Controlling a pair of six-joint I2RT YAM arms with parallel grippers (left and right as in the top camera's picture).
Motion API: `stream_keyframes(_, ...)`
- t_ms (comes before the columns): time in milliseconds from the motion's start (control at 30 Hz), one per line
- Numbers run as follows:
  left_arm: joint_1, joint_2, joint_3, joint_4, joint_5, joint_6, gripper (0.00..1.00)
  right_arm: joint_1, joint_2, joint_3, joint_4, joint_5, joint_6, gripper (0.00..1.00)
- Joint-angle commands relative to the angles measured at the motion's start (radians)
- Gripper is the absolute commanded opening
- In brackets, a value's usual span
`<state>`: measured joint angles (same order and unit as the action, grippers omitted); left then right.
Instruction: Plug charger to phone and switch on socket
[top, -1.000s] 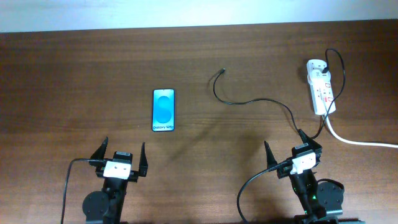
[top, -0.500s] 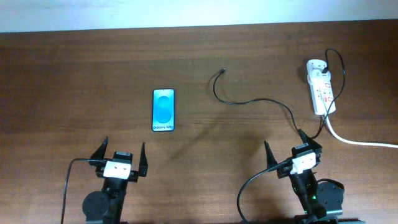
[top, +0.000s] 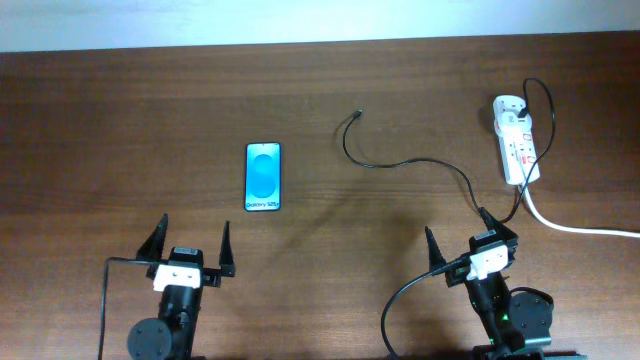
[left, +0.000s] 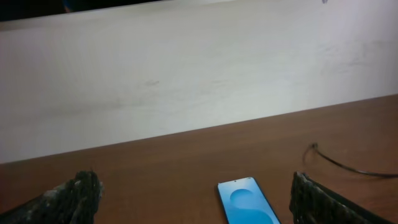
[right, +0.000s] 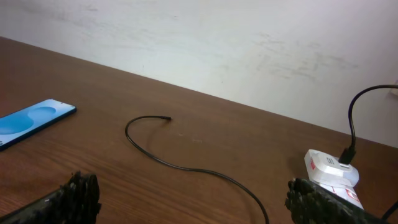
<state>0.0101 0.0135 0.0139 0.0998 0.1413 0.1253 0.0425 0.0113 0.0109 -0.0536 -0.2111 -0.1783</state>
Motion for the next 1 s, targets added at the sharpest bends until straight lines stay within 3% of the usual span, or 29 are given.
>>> stream_keyframes(0, 0.006, 0.035, 0.073, 0.005, -0.011, -0.035, 0.99, -0.004, -0.005, -0.005, -0.003, -0.020, 0.014, 0.99)
stream_keyframes(167, 0.006, 0.314, 0.282, -0.004, -0.011, -0.034, 0.99, -0.004, -0.005, -0.005, -0.003, -0.020, 0.014, 0.98)
stream_keyframes(367, 0.006, 1.008, 0.782, -0.119, 0.059, -0.034, 0.99, -0.004, -0.005, -0.005, -0.003, -0.020, 0.014, 0.98)
stream_keyframes(567, 0.001, 1.567, 1.379, -0.508, 0.249, -0.034, 0.99, -0.004, -0.005, -0.005, -0.003, -0.020, 0.014, 0.98)
stream_keyframes(600, -0.008, 1.674, 1.524, -0.637, 0.266, -0.027, 0.99, -0.004, -0.005, -0.005, -0.003, -0.020, 0.014, 0.99)
stream_keyframes(700, -0.033, 1.850, 1.771, -0.896, 0.287, -0.004, 0.99, -0.004, -0.005, -0.005, -0.003, -0.020, 0.014, 0.98)
stream_keyframes(767, -0.035, 1.882, 1.781, -0.978, 0.503, -0.005, 0.99, -0.004, -0.005, -0.005, -0.003, -0.020, 0.014, 0.98)
stream_keyframes(867, -0.036, 1.887, 1.781, -1.010, 0.505, -0.005, 0.99, -0.004, -0.005, -0.005, -0.003, -0.020, 0.014, 0.99)
stream_keyframes(900, -0.043, 1.900, 1.781, -1.011, 0.454, -0.071, 1.00, -0.004, -0.005, -0.005, -0.003, -0.020, 0.014, 0.99)
stream_keyframes(967, -0.100, 1.941, 1.781, -1.018, 0.190, -0.246, 0.93, -0.004, -0.005, -0.005, -0.003, -0.020, 0.014, 0.98)
